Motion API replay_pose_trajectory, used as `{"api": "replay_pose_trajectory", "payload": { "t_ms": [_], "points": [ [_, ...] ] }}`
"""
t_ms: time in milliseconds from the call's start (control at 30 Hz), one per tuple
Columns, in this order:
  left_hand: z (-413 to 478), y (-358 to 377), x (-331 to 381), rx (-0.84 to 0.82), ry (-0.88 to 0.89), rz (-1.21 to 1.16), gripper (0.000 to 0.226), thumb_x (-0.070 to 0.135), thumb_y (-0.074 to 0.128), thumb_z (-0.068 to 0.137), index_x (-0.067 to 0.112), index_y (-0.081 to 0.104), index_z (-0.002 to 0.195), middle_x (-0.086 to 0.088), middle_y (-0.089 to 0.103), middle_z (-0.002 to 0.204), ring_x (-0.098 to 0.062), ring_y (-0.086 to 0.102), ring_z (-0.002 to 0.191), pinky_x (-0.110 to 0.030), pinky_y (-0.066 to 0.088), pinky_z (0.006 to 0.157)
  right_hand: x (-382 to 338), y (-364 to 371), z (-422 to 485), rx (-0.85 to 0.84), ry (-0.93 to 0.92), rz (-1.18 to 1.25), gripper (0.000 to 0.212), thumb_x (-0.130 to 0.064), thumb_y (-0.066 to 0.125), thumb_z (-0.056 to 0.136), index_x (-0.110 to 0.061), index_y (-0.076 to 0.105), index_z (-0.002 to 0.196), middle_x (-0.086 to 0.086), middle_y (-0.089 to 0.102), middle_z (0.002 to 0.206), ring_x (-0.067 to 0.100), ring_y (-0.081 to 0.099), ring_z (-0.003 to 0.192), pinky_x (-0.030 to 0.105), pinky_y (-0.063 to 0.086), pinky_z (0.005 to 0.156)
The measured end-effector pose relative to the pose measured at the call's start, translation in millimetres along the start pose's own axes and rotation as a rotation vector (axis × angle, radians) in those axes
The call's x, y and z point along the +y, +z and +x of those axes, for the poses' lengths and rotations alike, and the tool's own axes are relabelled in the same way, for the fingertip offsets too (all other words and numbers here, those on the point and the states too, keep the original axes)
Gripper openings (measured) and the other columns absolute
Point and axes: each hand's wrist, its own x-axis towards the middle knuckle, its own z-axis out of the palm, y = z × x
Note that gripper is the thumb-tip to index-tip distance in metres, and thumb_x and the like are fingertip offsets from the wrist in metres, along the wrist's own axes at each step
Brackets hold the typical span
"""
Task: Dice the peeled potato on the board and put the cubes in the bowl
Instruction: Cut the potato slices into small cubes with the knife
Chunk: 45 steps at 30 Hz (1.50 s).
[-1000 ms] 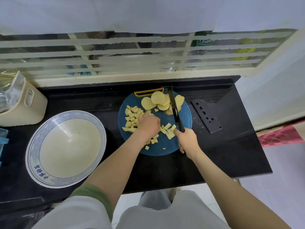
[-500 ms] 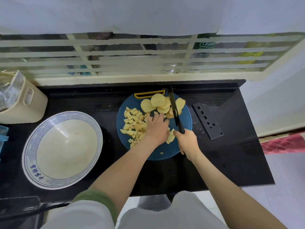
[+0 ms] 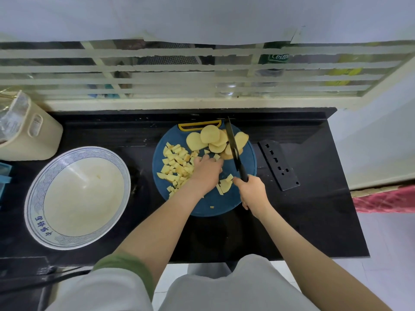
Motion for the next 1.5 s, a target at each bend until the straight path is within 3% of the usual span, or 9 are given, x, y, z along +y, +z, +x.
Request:
{"api": "replay_pose_trajectory", "payload": {
  "t_ms": [467, 567, 700, 833, 933, 1033, 1200, 1333, 1500],
  "points": [
    [-1.0, 3.2, 2.1, -0.003, 0.041, 0.118, 0.027, 0.009, 0.048, 0.093, 0.011, 0.049, 0.120, -0.004, 0.057, 0.119, -0.024, 0.041, 0.117, -0.033, 0.028, 0.093, 7.0, 10.0, -14.2, -0.024, -0.003, 0.008, 0.031, -0.022, 0.058, 0.093, -0.014, 0.040, 0.069, 0.001, 0.040, 0.061, 0.014, 0.036, 0.051, 0.029, 0.031, 0.047],
    [-3.1, 2.9, -4.2, 0.004, 0.005, 0.139, 0.025, 0.023, 0.046, 0.098, 0.011, 0.051, 0.119, -0.002, 0.058, 0.120, -0.023, 0.042, 0.116, -0.032, 0.027, 0.094, 8.2, 8.3, -16.7, -0.023, 0.001, 0.008, 0.029, -0.024, 0.059, 0.093, -0.013, 0.041, 0.072, 0.002, 0.041, 0.062, 0.014, 0.036, 0.051, 0.030, 0.032, 0.048],
    [-11.4, -2.6, -8.5, 0.032, -0.040, 0.211, 0.043, 0.047, 0.036, 0.100, 0.013, 0.056, 0.116, -0.003, 0.060, 0.119, -0.024, 0.045, 0.117, -0.035, 0.027, 0.097, 10.4, 3.8, -20.1, -0.006, 0.013, 0.014, 0.030, -0.025, 0.059, 0.093, -0.013, 0.043, 0.071, 0.004, 0.041, 0.061, 0.015, 0.037, 0.050, 0.031, 0.034, 0.048],
    [-20.3, -1.3, -0.3, 0.109, -0.070, 0.306, 0.042, 0.044, 0.035, 0.100, 0.016, 0.050, 0.128, -0.008, 0.047, 0.131, -0.027, 0.039, 0.123, -0.039, 0.028, 0.101, 12.3, -0.6, -23.8, 0.027, 0.014, 0.008, 0.029, -0.024, 0.059, 0.094, -0.012, 0.044, 0.072, 0.005, 0.043, 0.062, 0.015, 0.038, 0.048, 0.029, 0.036, 0.047],
    [-22.7, 2.2, 13.7, 0.197, 0.007, 0.210, 0.050, 0.050, 0.045, 0.093, 0.015, 0.046, 0.127, -0.008, 0.041, 0.129, -0.026, 0.038, 0.118, -0.038, 0.032, 0.094, 14.2, -3.2, -24.7, 0.043, 0.004, -0.010, 0.028, -0.024, 0.058, 0.093, -0.011, 0.043, 0.073, 0.005, 0.043, 0.060, 0.015, 0.037, 0.045, 0.029, 0.036, 0.046],
    [-18.9, 12.4, 25.8, 0.044, 0.090, 0.178, 0.065, 0.058, 0.055, 0.085, 0.014, 0.042, 0.131, -0.007, 0.045, 0.131, -0.026, 0.039, 0.121, -0.038, 0.031, 0.094, 16.9, -4.8, -25.6, 0.054, 0.007, 0.011, 0.027, -0.023, 0.059, 0.091, -0.011, 0.045, 0.072, 0.005, 0.043, 0.059, 0.015, 0.038, 0.046, 0.030, 0.035, 0.047],
    [-9.7, 17.4, 26.2, -0.102, -0.038, 0.158, 0.071, 0.055, 0.063, 0.081, 0.011, 0.042, 0.132, -0.006, 0.047, 0.132, -0.024, 0.039, 0.125, -0.036, 0.029, 0.098, 21.8, -6.6, -27.9, 0.066, 0.014, 0.020, 0.028, -0.023, 0.058, 0.092, -0.012, 0.043, 0.072, 0.006, 0.043, 0.059, 0.015, 0.038, 0.044, 0.028, 0.035, 0.045],
    [-10.6, 12.1, 24.1, -0.142, -0.026, 0.130, 0.047, 0.046, 0.059, 0.088, 0.020, 0.050, 0.126, -0.006, 0.049, 0.130, -0.025, 0.038, 0.124, -0.038, 0.027, 0.097, 21.8, -6.1, -29.2, 0.058, 0.012, 0.031, 0.025, -0.024, 0.060, 0.092, -0.011, 0.045, 0.076, 0.006, 0.043, 0.059, 0.013, 0.037, 0.039, 0.025, 0.033, 0.039],
    [-17.0, 1.2, 16.6, -0.049, -0.026, 0.063, 0.021, 0.025, 0.042, 0.099, 0.020, 0.056, 0.113, 0.000, 0.063, 0.108, -0.023, 0.051, 0.109, -0.037, 0.027, 0.088, 18.6, -2.5, -29.4, 0.050, 0.017, 0.022, 0.024, -0.025, 0.060, 0.093, -0.010, 0.047, 0.080, 0.006, 0.042, 0.060, 0.014, 0.037, 0.042, 0.026, 0.036, 0.042]
  ]
}}
